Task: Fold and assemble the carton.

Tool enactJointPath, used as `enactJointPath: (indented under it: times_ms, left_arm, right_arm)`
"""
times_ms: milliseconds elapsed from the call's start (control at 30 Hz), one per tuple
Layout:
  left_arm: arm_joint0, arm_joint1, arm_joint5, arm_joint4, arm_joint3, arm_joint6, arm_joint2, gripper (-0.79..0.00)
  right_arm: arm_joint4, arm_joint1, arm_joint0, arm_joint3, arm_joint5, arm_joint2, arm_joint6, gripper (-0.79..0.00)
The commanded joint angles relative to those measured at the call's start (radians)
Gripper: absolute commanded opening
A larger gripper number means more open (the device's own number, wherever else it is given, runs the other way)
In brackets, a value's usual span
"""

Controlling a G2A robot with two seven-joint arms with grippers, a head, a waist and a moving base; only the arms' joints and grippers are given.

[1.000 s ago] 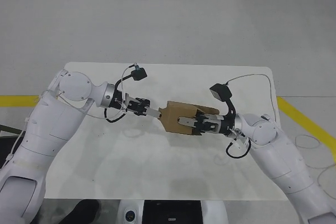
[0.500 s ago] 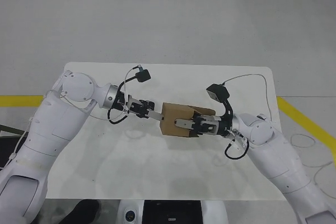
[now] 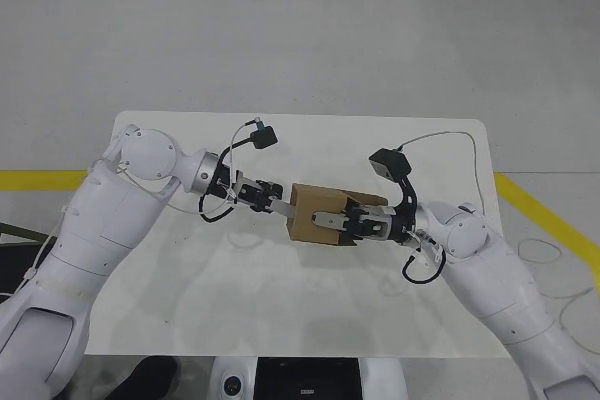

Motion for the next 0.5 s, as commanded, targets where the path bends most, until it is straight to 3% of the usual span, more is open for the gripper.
enactJointPath:
  times_ms: [0, 467]
  left_arm:
    - [-0.003, -0.003, -0.001, -0.002, 0.001, 0.000, 0.006, 0.000]
    - [-0.014, -0.016, -0.010, -0.013, 0.022, 0.005, 0.027, 0.000]
  right_arm:
    - [0.003, -0.001, -0.001, 0.001, 0.000, 0.000, 0.003, -0.785]
    - [0.023, -0.008, -0.005, 0.010, -0.003, 0.006, 0.017, -0.785]
